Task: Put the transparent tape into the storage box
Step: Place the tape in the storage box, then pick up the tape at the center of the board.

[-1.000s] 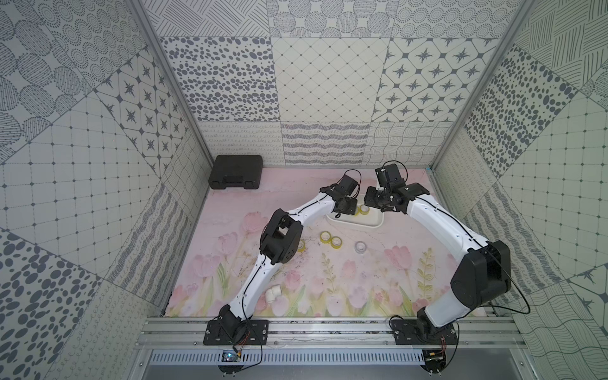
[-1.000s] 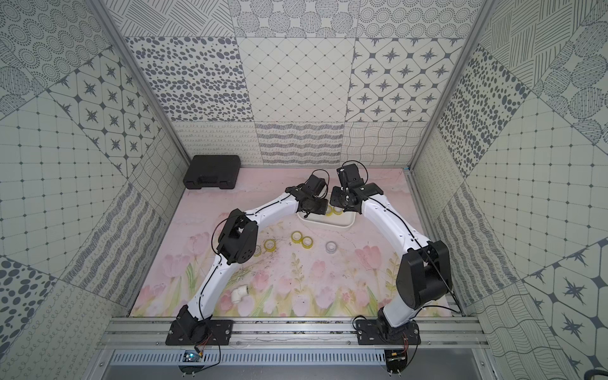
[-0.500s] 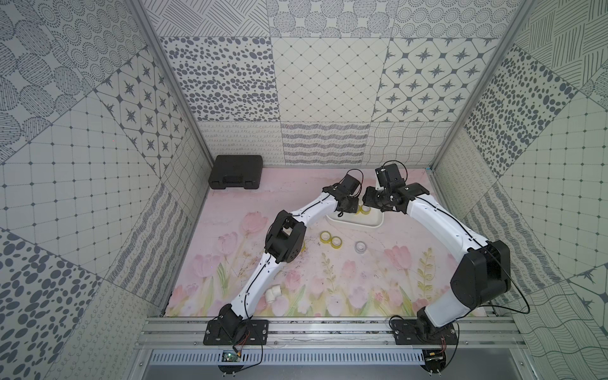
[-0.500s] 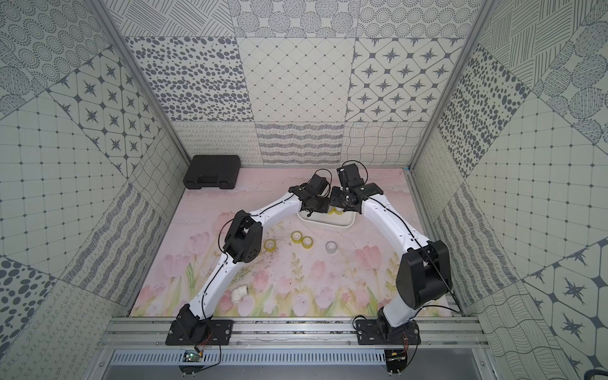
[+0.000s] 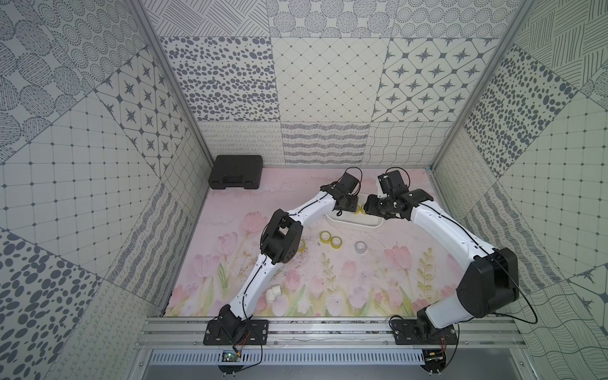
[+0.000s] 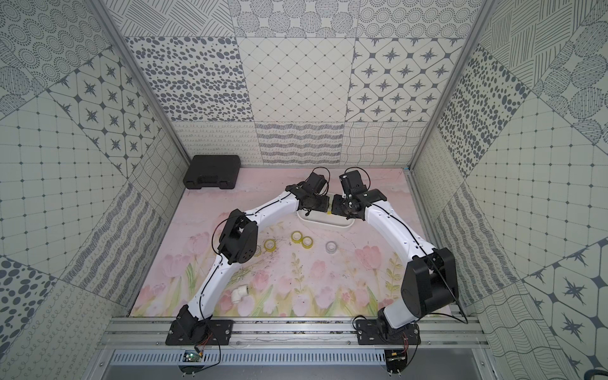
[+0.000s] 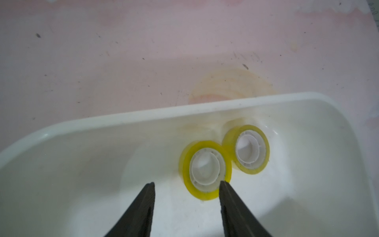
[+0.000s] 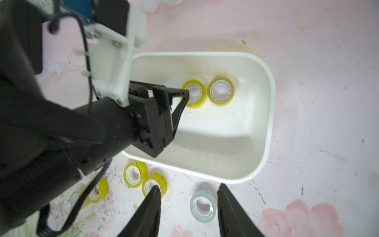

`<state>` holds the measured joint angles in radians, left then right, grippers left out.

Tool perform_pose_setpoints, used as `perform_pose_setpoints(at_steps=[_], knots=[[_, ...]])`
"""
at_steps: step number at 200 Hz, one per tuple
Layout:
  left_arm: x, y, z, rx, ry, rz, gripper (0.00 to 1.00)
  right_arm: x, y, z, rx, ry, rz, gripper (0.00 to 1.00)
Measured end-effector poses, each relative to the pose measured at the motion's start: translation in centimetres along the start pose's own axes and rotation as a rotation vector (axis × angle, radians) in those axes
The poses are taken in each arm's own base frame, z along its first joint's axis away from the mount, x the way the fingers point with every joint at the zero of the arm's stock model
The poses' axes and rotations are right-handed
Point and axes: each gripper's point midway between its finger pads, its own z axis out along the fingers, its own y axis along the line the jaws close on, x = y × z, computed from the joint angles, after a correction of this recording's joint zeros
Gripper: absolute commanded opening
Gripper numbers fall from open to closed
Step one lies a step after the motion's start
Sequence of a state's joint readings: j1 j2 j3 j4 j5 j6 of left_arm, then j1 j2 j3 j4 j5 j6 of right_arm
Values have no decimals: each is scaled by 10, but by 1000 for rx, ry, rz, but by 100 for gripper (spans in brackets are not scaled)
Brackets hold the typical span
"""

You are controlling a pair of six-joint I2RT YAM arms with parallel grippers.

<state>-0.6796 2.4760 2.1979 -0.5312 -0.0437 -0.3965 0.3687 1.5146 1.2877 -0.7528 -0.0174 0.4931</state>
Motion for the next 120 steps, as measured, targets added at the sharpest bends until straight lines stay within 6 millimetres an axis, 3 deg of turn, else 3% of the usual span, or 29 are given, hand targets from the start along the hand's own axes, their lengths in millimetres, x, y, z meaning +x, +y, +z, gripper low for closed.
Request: perform_pose_setpoints(at_steps=[39, 57, 75, 120], knots=[[-12, 5, -52, -6, -53, -1, 60, 43, -16, 11, 26, 108, -7, 47], [-15, 12, -79, -8, -80, -9, 70, 67, -26, 23, 55, 172, -10, 46], [-12, 20, -105, -23, -104, -16, 72, 87, -33, 35, 78, 221, -19, 46], [14, 37, -157, -55, -129, -21, 86, 103, -30, 63, 93, 254, -37, 45]])
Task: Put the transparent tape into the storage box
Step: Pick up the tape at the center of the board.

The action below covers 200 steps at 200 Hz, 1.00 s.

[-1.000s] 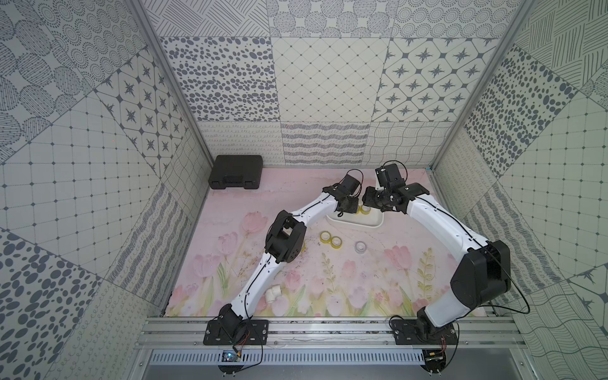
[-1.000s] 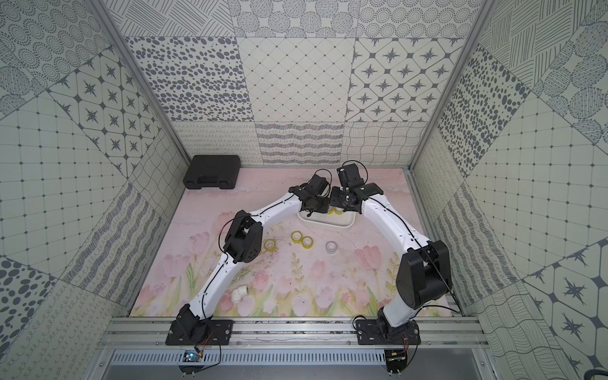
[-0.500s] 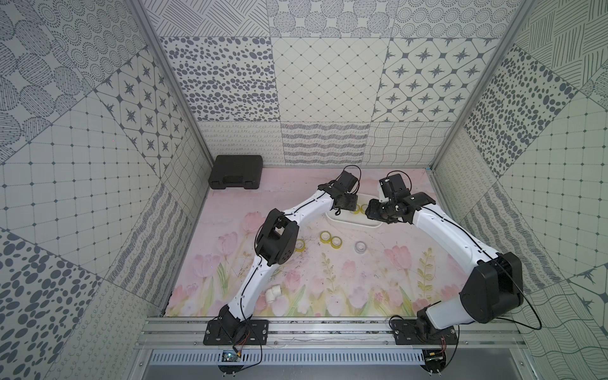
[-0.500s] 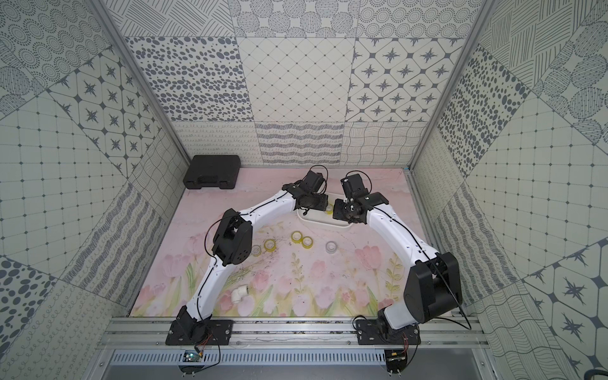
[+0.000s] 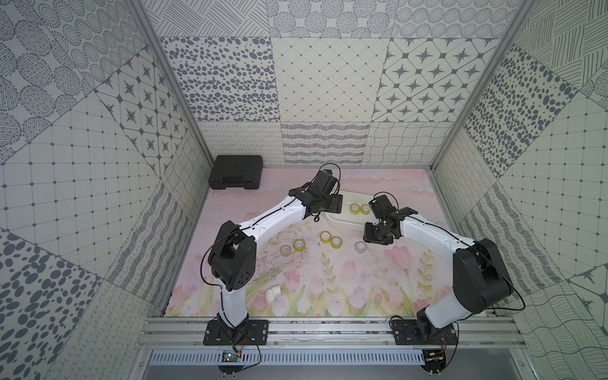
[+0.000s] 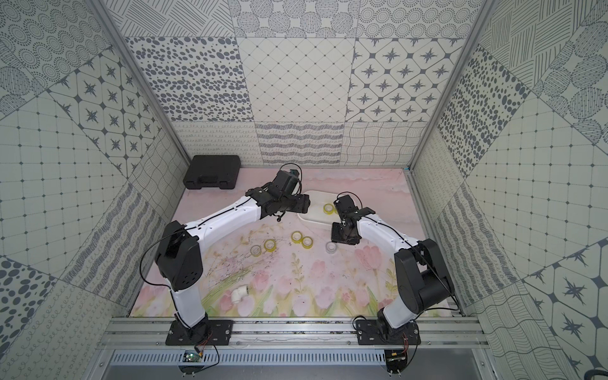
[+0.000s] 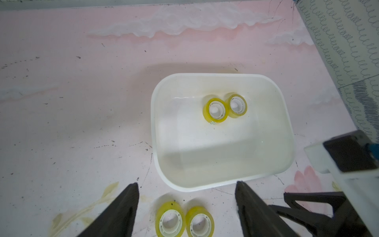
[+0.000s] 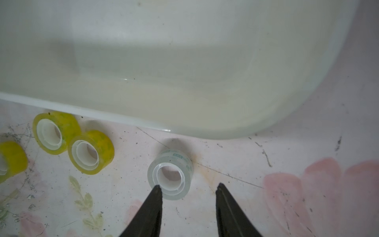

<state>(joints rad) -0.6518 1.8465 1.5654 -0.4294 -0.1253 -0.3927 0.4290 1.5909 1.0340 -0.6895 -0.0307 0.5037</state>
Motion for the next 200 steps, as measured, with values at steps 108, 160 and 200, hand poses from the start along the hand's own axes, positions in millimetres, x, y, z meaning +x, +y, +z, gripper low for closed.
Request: perform_pose_setpoints(at_steps=[108, 160, 200], knots=[[42, 33, -38, -71, 2, -35, 91, 13, 3, 29, 27, -8, 0, 43], [48, 36, -40, -77, 8, -48, 92, 15, 4, 30, 23, -12, 14, 40], [52, 38, -42, -79, 9, -50, 92, 17, 4, 30, 16, -19, 17, 39]])
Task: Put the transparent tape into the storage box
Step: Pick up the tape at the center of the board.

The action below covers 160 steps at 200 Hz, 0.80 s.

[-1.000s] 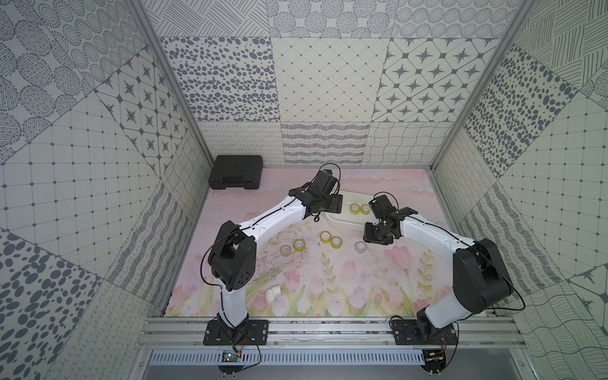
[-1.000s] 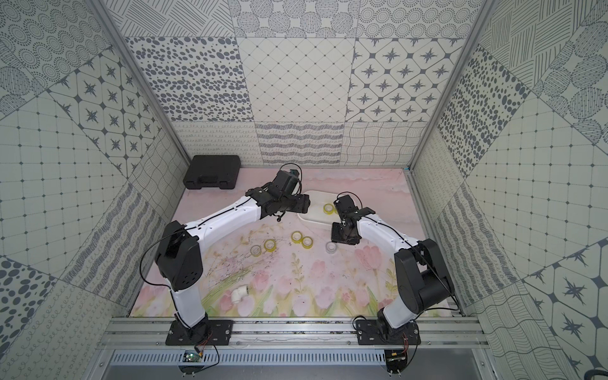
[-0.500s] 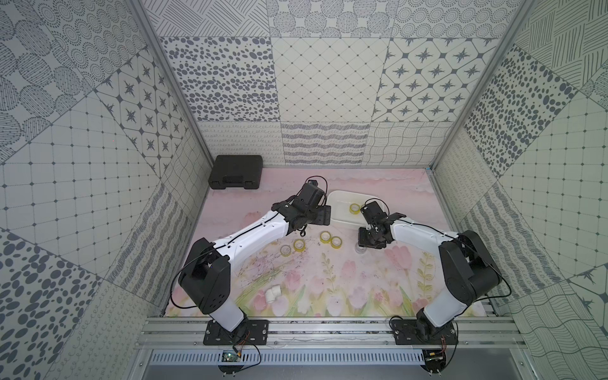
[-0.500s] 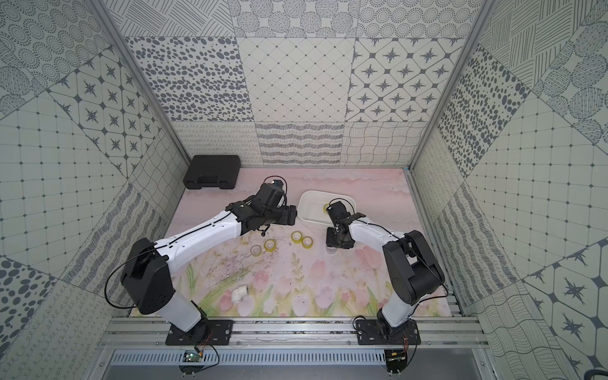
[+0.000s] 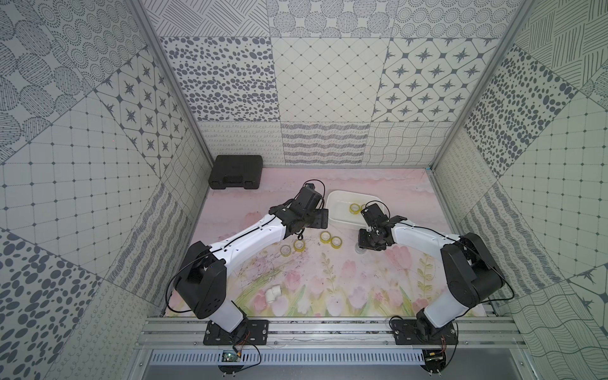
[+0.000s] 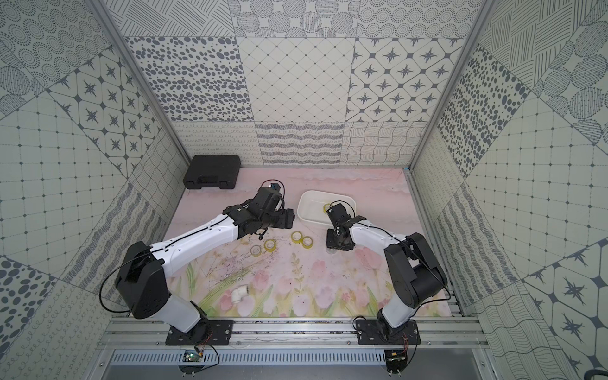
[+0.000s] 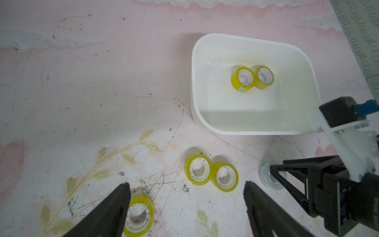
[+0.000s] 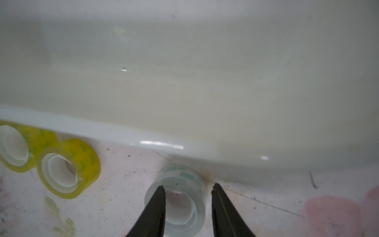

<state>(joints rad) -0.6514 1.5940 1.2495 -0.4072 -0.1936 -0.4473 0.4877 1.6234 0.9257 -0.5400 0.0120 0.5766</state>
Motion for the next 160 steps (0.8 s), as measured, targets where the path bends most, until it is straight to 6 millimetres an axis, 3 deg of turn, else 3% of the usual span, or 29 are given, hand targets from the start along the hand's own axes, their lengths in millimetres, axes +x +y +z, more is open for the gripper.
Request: perform_pose_setpoints(at_steps=[28, 58, 106, 124, 160], knots=[[3, 1, 2, -3, 7, -3, 92, 19, -10, 4, 24, 33, 6, 39], [4, 2, 3, -3, 7, -5, 92, 22, -13, 3, 33, 27, 8, 37], [3, 1, 1, 5, -11, -8, 92, 17, -9, 5, 40, 20, 13, 15], [3, 2, -1, 6, -17, -8, 92, 17, -8, 4, 45, 18, 14, 0], [4, 6, -4, -4, -28, -8, 95, 23, -7, -1, 58, 35, -5, 0]])
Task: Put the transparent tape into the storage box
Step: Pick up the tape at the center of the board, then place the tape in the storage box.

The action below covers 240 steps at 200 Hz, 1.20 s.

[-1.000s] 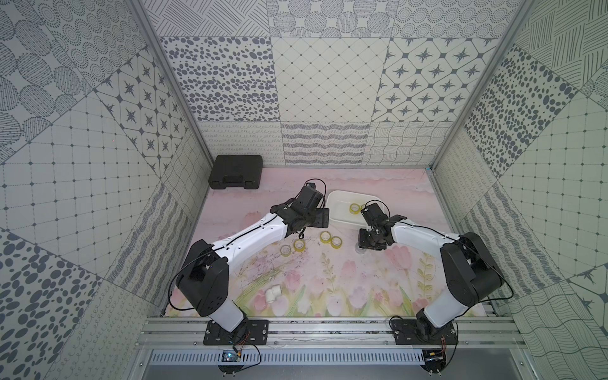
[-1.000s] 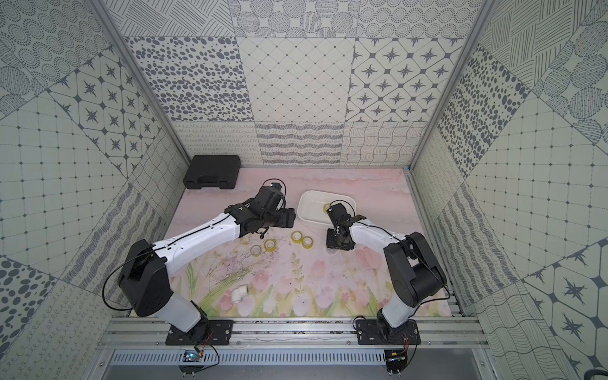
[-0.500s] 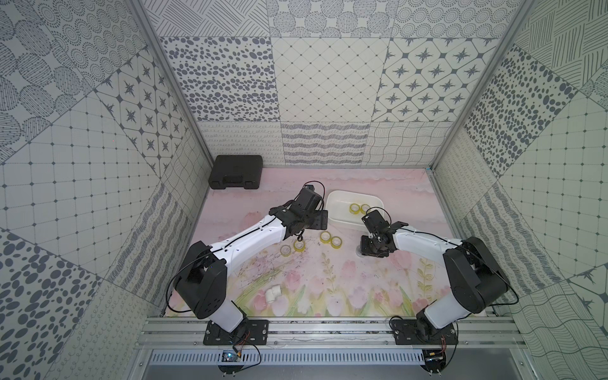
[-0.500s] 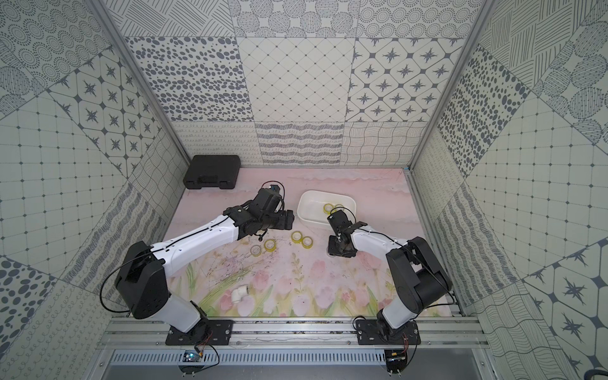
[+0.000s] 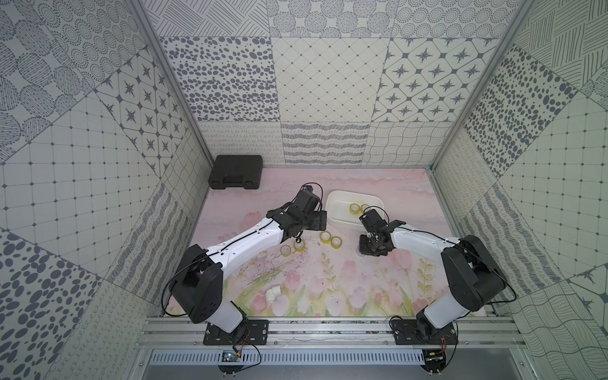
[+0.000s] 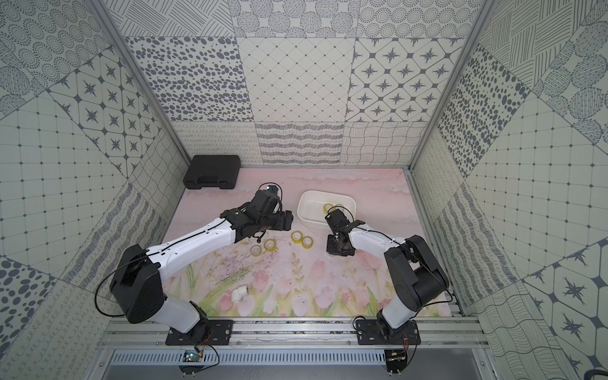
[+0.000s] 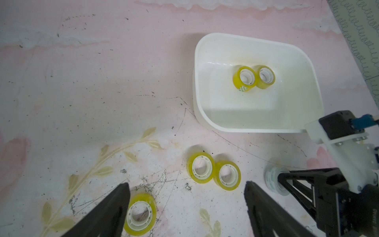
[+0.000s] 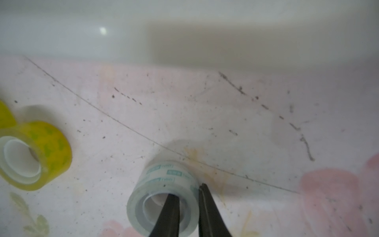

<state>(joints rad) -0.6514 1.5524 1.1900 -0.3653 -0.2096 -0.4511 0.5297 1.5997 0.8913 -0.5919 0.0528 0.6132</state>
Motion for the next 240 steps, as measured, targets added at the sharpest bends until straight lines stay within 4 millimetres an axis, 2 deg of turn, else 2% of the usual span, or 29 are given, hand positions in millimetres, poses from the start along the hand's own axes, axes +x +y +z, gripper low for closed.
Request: perform_pose_setpoints(at_steps=[19, 41, 78, 99, 119, 149, 181, 240], knots=[[0, 2, -2, -9, -9, 1, 97, -1, 5, -13, -3, -1, -18, 0], [0, 6, -4, -21, -16, 1, 99, -18, 19, -42, -34, -44, -41, 0], [2, 10, -4, -32, -15, -1, 99, -72, 53, -100, -103, -181, -84, 0], [4, 11, -5, -33, -13, -1, 99, -104, 73, -112, -123, -231, -111, 0], [5, 12, -6, -33, -12, 0, 99, -131, 88, -99, -114, -233, -140, 0], [9, 13, -7, -33, -6, 0, 99, -159, 102, -57, -91, -191, -173, 0], [11, 14, -7, -32, -2, 0, 99, -178, 99, -21, -57, -157, -187, 0], [13, 13, -4, -29, 11, 1, 99, -196, 85, 10, -14, -135, -190, 0]])
